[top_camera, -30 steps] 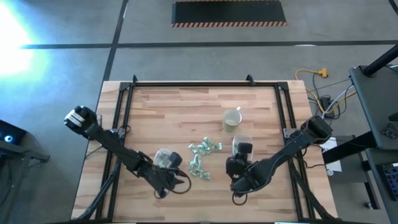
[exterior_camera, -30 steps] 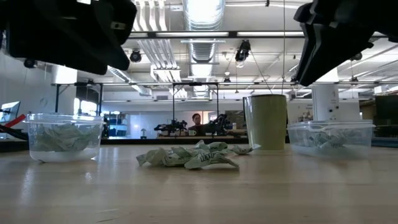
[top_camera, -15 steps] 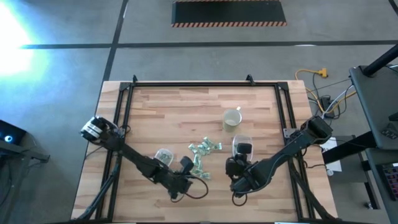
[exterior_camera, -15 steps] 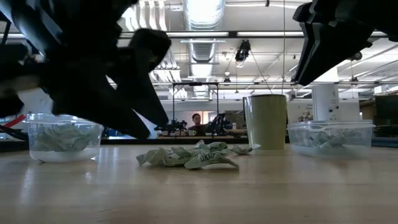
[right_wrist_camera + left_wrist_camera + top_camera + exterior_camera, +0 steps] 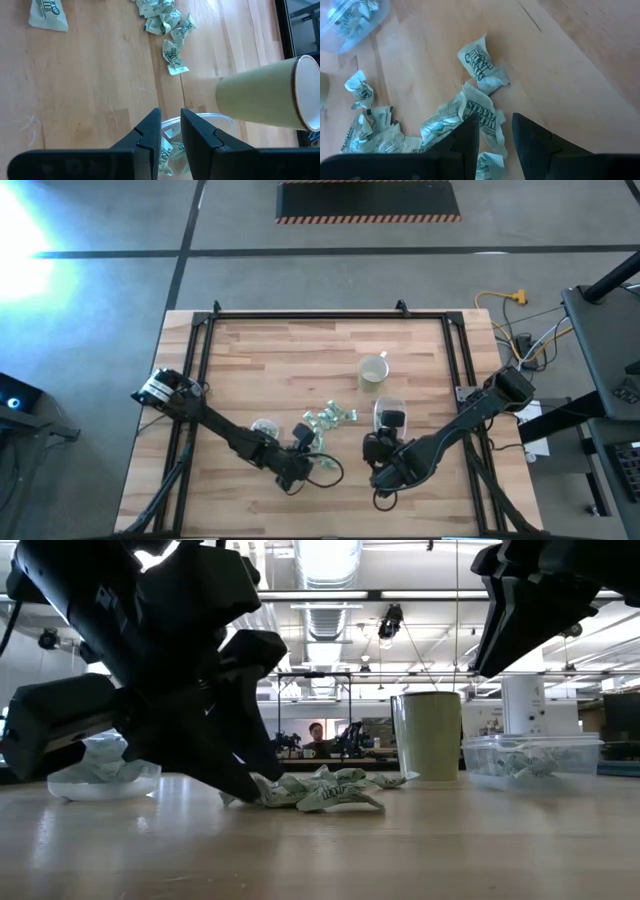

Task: Pick and place Stevia / Truvia into bins
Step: Put the stevia packet into the left transparent container

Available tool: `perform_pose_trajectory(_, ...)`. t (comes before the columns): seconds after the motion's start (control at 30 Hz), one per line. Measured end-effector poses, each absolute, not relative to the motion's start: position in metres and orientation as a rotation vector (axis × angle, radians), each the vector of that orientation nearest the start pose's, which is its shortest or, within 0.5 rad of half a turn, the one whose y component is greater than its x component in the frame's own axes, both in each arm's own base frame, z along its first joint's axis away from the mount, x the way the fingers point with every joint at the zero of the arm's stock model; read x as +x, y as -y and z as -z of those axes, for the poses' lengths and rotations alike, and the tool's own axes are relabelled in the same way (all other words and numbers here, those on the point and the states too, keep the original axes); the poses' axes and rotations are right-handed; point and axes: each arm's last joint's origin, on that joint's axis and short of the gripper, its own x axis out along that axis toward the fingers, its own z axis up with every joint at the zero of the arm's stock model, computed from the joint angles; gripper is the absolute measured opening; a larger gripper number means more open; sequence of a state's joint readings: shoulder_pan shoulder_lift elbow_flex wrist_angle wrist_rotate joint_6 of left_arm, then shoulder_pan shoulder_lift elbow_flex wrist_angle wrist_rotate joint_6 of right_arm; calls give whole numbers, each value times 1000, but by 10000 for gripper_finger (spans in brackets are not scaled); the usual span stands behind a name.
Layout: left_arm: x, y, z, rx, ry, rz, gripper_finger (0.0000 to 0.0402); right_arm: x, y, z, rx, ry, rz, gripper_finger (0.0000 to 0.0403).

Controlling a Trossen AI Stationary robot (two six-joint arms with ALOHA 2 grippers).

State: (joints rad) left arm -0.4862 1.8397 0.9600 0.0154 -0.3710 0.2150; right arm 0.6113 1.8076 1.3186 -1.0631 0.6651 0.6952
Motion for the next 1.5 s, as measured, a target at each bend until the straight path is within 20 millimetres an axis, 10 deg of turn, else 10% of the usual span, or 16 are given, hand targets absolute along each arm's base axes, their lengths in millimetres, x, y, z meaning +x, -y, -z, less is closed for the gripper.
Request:
perform_pose_trajectory(1.07,320,155,-157,530,-728,154,0,279,-174,-207,-316,-1114,447,59)
perform_pose_trajectory(1.5,267,159,-208,624,-696,-96,0,279,-173,-206,-320,-1119,448,60)
